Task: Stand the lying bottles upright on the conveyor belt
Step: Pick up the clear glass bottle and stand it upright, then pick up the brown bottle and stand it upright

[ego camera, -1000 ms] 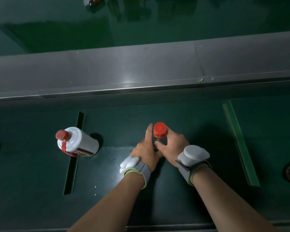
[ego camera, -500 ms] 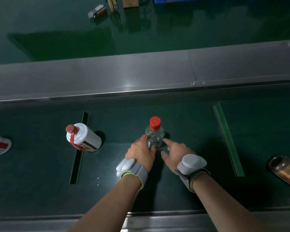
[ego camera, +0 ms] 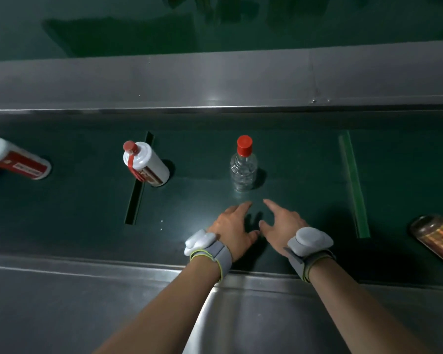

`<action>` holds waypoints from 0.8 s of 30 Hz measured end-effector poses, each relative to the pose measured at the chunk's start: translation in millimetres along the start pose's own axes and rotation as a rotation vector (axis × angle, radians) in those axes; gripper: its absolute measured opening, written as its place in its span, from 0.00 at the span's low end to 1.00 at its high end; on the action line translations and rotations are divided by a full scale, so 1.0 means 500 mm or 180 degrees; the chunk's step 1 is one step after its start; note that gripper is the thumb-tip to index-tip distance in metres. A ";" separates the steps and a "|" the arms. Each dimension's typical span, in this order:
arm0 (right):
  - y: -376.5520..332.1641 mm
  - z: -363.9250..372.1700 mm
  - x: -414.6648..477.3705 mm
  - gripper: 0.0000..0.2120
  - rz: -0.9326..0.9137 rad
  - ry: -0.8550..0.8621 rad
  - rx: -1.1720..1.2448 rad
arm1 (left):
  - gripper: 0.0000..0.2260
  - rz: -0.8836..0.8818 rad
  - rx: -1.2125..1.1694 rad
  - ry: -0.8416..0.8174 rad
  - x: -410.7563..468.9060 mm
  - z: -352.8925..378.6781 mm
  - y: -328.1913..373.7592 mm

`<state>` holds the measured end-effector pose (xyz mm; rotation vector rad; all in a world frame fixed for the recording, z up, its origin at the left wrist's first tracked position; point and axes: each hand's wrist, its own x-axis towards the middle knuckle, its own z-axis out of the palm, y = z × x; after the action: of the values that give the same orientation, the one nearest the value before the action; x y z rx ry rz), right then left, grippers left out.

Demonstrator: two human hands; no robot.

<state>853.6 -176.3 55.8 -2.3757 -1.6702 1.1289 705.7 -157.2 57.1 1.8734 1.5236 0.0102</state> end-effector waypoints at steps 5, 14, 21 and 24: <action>0.017 0.024 -0.048 0.32 -0.0018 0.0049 0.0023 | 0.29 0.0026 -0.0140 0.0109 -0.056 0.019 -0.024; 0.094 0.017 -0.184 0.32 0.0157 0.0227 0.0170 | 0.28 0.0138 -0.0013 0.0032 -0.135 0.048 0.025; 0.190 -0.019 -0.285 0.32 0.0298 0.0530 0.0285 | 0.28 0.0375 0.0030 -0.0103 -0.183 0.101 0.133; 0.237 -0.033 -0.295 0.31 0.0369 0.0497 0.0366 | 0.28 0.0420 0.0011 -0.0150 -0.184 0.141 0.185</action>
<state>934.4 -342.4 98.9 -2.4446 -1.3979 0.9947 786.4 -277.0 90.5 1.9604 1.3672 0.0237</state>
